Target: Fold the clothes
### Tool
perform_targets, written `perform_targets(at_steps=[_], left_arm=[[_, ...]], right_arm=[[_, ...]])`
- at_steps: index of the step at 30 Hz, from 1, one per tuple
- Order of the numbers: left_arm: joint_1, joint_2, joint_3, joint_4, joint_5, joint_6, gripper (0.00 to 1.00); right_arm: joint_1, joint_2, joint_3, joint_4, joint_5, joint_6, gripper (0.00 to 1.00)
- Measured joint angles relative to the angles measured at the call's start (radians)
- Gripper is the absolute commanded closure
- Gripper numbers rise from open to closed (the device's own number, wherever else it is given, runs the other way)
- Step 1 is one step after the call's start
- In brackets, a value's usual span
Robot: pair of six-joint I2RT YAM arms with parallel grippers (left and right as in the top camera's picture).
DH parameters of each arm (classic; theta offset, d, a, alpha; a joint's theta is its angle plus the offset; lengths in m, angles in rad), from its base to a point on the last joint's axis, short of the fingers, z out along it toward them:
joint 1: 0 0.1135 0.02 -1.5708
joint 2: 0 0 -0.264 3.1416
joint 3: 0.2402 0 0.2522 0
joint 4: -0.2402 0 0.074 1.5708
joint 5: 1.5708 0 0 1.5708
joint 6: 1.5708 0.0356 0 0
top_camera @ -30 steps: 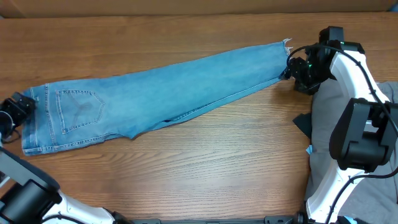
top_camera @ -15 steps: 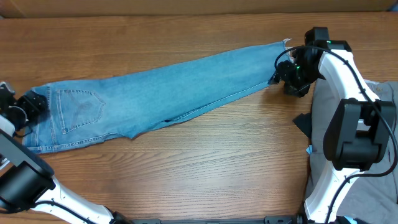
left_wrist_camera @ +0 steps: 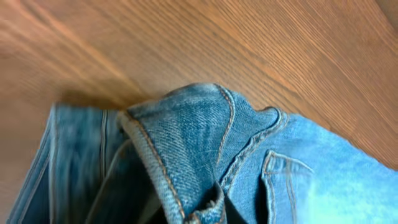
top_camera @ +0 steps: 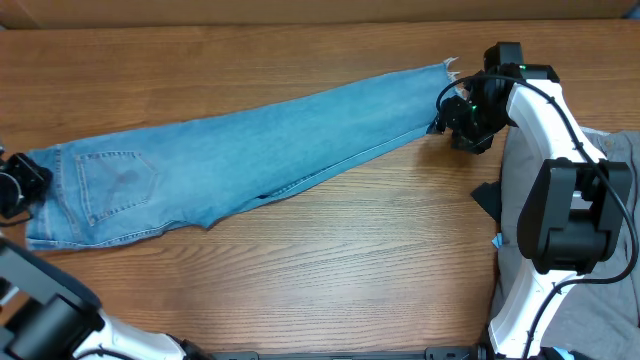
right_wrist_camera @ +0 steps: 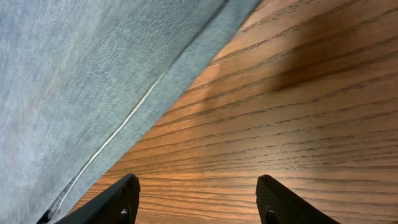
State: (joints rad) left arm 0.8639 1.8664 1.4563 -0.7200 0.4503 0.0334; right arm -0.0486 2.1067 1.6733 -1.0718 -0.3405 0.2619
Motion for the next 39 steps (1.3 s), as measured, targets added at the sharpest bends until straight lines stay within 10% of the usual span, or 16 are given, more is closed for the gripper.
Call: perform_targets(at_steps=[10,26,39], left_arm=[[0.001,-0.148,0.01,-0.286,-0.102,-0.008,0.72],[0.002,-0.222,0.153,-0.506,-0.14,-0.021,0.25],[0.002,-0.161,0.201,-0.379,-0.252,-0.061,0.3]], right_arm=[[0.0,0.0,0.0,0.078,0.031,-0.001,0.36],[0.0,-0.002,0.0,0.002,0.06,-0.036,0.37],[0.0,-0.116,0.001,-0.108,0.06,-0.054,0.3]])
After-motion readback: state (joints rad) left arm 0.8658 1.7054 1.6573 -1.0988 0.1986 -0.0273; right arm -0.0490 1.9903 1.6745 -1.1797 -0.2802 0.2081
